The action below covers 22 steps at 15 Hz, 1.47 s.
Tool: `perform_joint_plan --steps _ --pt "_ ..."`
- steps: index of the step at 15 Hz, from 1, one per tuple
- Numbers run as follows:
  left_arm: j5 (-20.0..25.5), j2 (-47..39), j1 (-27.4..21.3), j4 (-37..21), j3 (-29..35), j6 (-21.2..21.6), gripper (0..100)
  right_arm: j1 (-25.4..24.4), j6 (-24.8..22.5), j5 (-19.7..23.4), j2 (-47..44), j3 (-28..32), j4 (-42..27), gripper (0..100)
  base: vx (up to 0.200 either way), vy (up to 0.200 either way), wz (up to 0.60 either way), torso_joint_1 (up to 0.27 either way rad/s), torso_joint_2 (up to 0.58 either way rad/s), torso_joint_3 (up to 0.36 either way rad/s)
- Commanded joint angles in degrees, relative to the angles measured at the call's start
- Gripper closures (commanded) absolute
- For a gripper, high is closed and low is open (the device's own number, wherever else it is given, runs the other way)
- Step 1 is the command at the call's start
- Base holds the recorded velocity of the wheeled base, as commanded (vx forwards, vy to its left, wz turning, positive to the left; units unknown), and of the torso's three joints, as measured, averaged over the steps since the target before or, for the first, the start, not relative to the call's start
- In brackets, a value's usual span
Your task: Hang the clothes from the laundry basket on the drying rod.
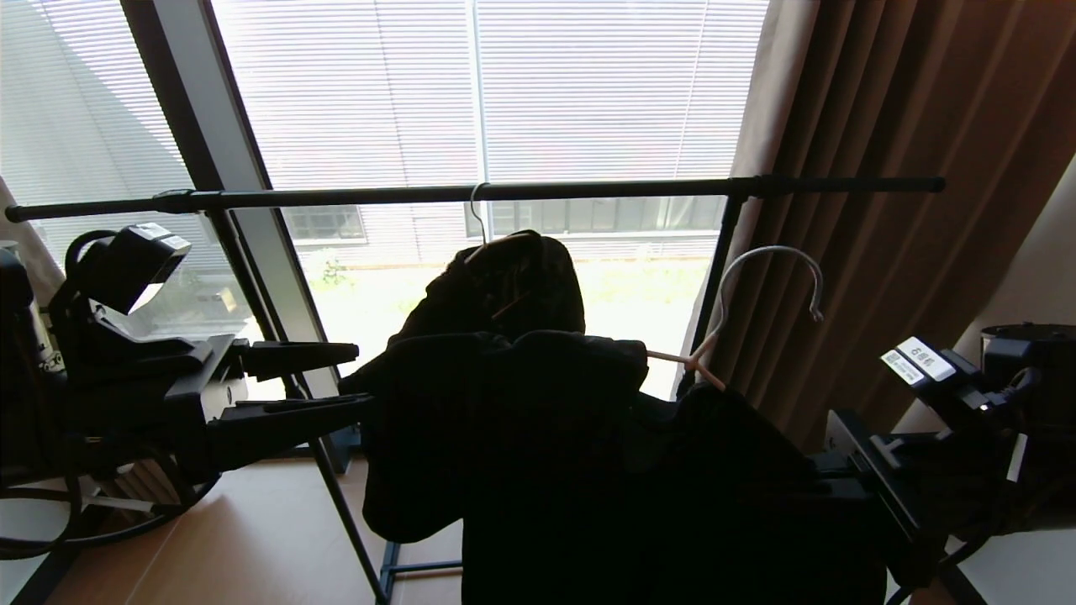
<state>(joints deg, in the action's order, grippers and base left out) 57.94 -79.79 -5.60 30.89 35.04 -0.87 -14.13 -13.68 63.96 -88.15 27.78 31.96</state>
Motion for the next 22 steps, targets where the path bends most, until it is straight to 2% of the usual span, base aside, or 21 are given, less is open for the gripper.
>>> perform_joint_plan --steps 1,4,14,15,22 --pt "4.8 -5.6 3.1 5.1 -2.5 0.0 0 0.5 0.1 0.4 0.0 -0.2 0.0 100 0.000 0.000 0.00 0.000 0.00 0.000" --pt "5.8 -10.3 3.2 10.9 -2.8 -0.5 0 0.6 0.0 2.1 0.1 -0.2 0.0 100 0.000 0.000 0.00 0.000 0.00 0.000" --pt "5.7 -13.6 -0.6 11.6 -1.7 -1.9 0 0.3 -1.2 3.0 2.4 -1.4 -0.1 100 0.000 0.000 0.00 0.000 0.00 0.000" --pt "5.7 -13.6 -0.7 11.6 -1.9 -1.8 100 0.3 -1.2 3.0 2.5 -1.3 -0.1 100 0.000 0.000 0.00 0.000 0.00 0.000" --pt "5.6 -11.7 0.2 11.6 -3.7 -1.7 100 0.6 -1.1 3.0 2.4 -0.9 0.0 100 0.000 0.000 0.00 0.000 0.00 0.000"
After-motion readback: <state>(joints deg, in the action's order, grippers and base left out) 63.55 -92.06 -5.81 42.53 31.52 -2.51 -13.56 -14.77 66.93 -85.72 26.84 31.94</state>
